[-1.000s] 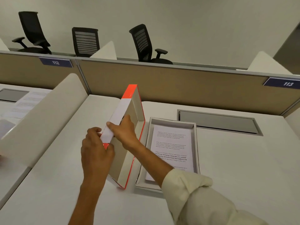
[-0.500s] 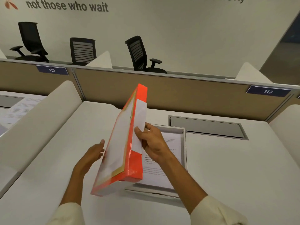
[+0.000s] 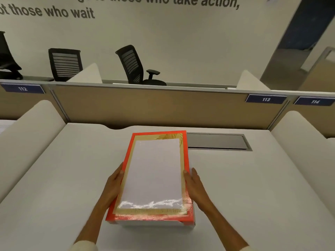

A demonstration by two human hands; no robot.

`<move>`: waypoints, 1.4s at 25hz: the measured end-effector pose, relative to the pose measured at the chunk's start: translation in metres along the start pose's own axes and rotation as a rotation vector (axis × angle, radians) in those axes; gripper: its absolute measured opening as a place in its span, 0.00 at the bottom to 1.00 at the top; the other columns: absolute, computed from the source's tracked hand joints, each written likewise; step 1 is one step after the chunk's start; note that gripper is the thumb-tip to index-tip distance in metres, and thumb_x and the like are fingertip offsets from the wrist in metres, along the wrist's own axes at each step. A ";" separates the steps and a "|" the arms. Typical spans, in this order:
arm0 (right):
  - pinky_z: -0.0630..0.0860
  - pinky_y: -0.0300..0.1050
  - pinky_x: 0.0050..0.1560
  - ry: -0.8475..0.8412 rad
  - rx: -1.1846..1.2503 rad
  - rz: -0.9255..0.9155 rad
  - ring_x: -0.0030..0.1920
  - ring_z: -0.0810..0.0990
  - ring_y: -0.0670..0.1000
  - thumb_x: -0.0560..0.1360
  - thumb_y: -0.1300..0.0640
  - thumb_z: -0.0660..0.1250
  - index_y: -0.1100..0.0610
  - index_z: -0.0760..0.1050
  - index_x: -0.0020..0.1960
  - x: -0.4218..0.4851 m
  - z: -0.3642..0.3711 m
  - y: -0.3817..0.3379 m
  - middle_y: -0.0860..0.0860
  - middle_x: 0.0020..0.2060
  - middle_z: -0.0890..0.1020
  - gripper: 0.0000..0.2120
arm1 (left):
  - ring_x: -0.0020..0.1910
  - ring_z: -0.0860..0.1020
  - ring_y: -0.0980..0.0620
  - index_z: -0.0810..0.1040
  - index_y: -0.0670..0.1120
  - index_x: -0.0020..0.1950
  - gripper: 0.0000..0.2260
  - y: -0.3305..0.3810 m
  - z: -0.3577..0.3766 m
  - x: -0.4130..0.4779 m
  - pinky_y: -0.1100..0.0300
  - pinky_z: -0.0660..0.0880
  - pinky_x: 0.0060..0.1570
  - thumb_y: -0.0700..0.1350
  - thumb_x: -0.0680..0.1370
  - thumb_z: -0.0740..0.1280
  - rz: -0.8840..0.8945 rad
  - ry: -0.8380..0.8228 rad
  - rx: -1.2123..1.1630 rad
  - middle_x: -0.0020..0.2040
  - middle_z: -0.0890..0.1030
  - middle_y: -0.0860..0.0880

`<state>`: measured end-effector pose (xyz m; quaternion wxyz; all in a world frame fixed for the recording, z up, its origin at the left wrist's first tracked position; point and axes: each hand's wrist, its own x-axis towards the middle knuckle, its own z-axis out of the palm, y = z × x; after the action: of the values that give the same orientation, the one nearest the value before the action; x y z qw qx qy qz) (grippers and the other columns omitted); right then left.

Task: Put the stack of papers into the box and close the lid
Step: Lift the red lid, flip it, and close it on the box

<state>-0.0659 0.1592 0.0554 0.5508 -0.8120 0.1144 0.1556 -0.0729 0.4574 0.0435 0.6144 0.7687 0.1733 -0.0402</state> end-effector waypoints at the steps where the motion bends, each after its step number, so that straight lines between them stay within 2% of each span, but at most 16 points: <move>1: 0.74 0.51 0.62 0.031 -0.055 0.016 0.65 0.73 0.55 0.78 0.37 0.50 0.50 0.52 0.76 0.003 0.002 0.011 0.52 0.70 0.66 0.30 | 0.53 0.82 0.42 0.73 0.54 0.67 0.23 -0.006 0.008 0.002 0.40 0.78 0.57 0.63 0.77 0.57 0.022 0.016 0.037 0.59 0.82 0.44; 3: 0.73 0.45 0.57 0.047 -0.122 0.036 0.62 0.73 0.54 0.80 0.40 0.47 0.52 0.50 0.77 0.008 0.004 0.028 0.55 0.70 0.65 0.29 | 0.45 0.82 0.39 0.75 0.52 0.63 0.32 -0.018 0.018 0.008 0.38 0.80 0.51 0.73 0.70 0.56 0.041 0.073 0.073 0.48 0.82 0.40; 5: 0.72 0.41 0.51 0.055 -0.134 0.036 0.56 0.73 0.51 0.80 0.41 0.47 0.52 0.49 0.77 0.014 0.007 0.041 0.55 0.68 0.65 0.29 | 0.41 0.82 0.38 0.76 0.49 0.60 0.42 -0.031 0.023 0.016 0.40 0.81 0.47 0.79 0.62 0.54 0.052 0.115 0.122 0.43 0.81 0.39; 7: 0.72 0.36 0.44 0.077 -0.130 0.032 0.53 0.73 0.48 0.79 0.41 0.48 0.52 0.52 0.76 0.020 0.009 0.050 0.55 0.65 0.68 0.28 | 0.42 0.82 0.41 0.76 0.49 0.58 0.45 -0.037 0.027 0.020 0.42 0.81 0.48 0.82 0.59 0.52 0.057 0.132 0.131 0.44 0.81 0.41; 10: 0.70 0.30 0.37 0.099 -0.136 0.028 0.52 0.75 0.48 0.79 0.41 0.48 0.51 0.56 0.74 0.027 0.008 0.059 0.55 0.61 0.71 0.26 | 0.45 0.80 0.46 0.73 0.50 0.65 0.49 -0.039 0.034 0.025 0.47 0.79 0.51 0.82 0.59 0.48 0.074 0.109 0.211 0.50 0.80 0.45; 11: 0.70 0.30 0.36 0.104 -0.134 0.021 0.50 0.76 0.48 0.80 0.42 0.49 0.51 0.58 0.73 0.029 0.008 0.061 0.54 0.59 0.72 0.25 | 0.44 0.80 0.46 0.73 0.49 0.65 0.47 -0.040 0.036 0.025 0.47 0.80 0.51 0.81 0.61 0.49 0.064 0.122 0.201 0.50 0.79 0.45; 15: 0.72 0.31 0.36 0.122 -0.128 0.008 0.46 0.78 0.48 0.78 0.38 0.48 0.50 0.63 0.70 0.039 0.009 0.073 0.55 0.54 0.75 0.26 | 0.48 0.80 0.47 0.72 0.51 0.62 0.28 -0.043 0.043 0.021 0.44 0.79 0.55 0.68 0.71 0.55 0.018 0.136 0.240 0.52 0.78 0.46; 19: 0.71 0.31 0.36 0.135 -0.122 0.007 0.44 0.79 0.48 0.76 0.36 0.47 0.51 0.68 0.65 0.045 0.012 0.078 0.55 0.51 0.77 0.27 | 0.48 0.77 0.48 0.70 0.51 0.58 0.24 -0.040 0.048 0.019 0.48 0.77 0.55 0.65 0.71 0.54 -0.003 0.164 0.232 0.53 0.77 0.45; 22: 0.68 0.31 0.36 0.120 -0.161 0.018 0.44 0.76 0.45 0.80 0.41 0.47 0.53 0.66 0.67 0.049 0.012 0.076 0.56 0.55 0.76 0.24 | 0.45 0.77 0.49 0.72 0.46 0.62 0.39 -0.043 0.050 0.024 0.53 0.78 0.50 0.74 0.67 0.51 0.034 0.187 0.246 0.49 0.77 0.45; 24: 0.68 0.30 0.36 0.123 -0.188 0.012 0.45 0.75 0.45 0.78 0.39 0.46 0.54 0.65 0.69 0.051 0.012 0.077 0.56 0.56 0.76 0.28 | 0.40 0.77 0.51 0.74 0.43 0.59 0.51 -0.053 0.049 0.031 0.58 0.77 0.44 0.83 0.57 0.47 0.033 0.216 0.214 0.46 0.77 0.45; 25: 0.67 0.30 0.37 0.121 -0.188 0.009 0.46 0.75 0.45 0.75 0.34 0.44 0.54 0.65 0.69 0.051 0.011 0.077 0.56 0.57 0.75 0.33 | 0.40 0.77 0.50 0.74 0.42 0.59 0.55 -0.056 0.048 0.034 0.54 0.78 0.46 0.84 0.54 0.46 0.032 0.222 0.210 0.46 0.77 0.44; 27: 0.71 0.32 0.40 0.115 -0.190 0.014 0.48 0.75 0.46 0.64 0.23 0.38 0.53 0.63 0.71 0.047 0.009 0.074 0.56 0.58 0.74 0.48 | 0.44 0.78 0.48 0.74 0.41 0.61 0.54 -0.053 0.048 0.033 0.46 0.79 0.54 0.83 0.57 0.47 -0.003 0.206 0.232 0.49 0.78 0.43; 29: 0.77 0.43 0.55 0.227 -0.357 -0.031 0.59 0.75 0.52 0.61 0.22 0.32 0.53 0.59 0.74 0.043 0.012 0.070 0.57 0.64 0.72 0.54 | 0.56 0.78 0.42 0.70 0.44 0.67 0.41 -0.043 0.051 0.029 0.42 0.75 0.61 0.74 0.70 0.51 0.038 0.226 0.476 0.61 0.77 0.41; 31: 0.67 0.52 0.70 0.377 -0.591 -0.180 0.71 0.66 0.58 0.67 0.26 0.32 0.54 0.54 0.76 0.040 0.021 0.062 0.56 0.73 0.64 0.48 | 0.71 0.70 0.41 0.62 0.47 0.75 0.30 -0.041 0.058 0.030 0.44 0.66 0.69 0.63 0.78 0.53 0.303 0.256 0.840 0.74 0.67 0.42; 32: 0.59 0.52 0.74 0.360 -0.656 -0.261 0.76 0.59 0.57 0.70 0.27 0.34 0.55 0.51 0.77 0.040 0.028 0.056 0.54 0.76 0.58 0.45 | 0.75 0.64 0.43 0.59 0.49 0.77 0.30 -0.038 0.064 0.030 0.46 0.60 0.72 0.61 0.79 0.52 0.405 0.217 0.906 0.77 0.62 0.44; 35: 0.41 0.45 0.75 0.236 -0.793 -0.360 0.78 0.43 0.51 0.72 0.29 0.36 0.54 0.40 0.77 0.045 0.048 0.053 0.49 0.78 0.44 0.42 | 0.78 0.55 0.47 0.56 0.48 0.78 0.32 -0.040 0.081 0.036 0.57 0.44 0.77 0.64 0.79 0.47 0.498 0.093 0.970 0.79 0.56 0.48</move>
<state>-0.0495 0.1836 -0.0236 0.1984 -0.9795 -0.0351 -0.0046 -0.0401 0.3954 -0.0234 0.1720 0.9826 -0.0255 0.0651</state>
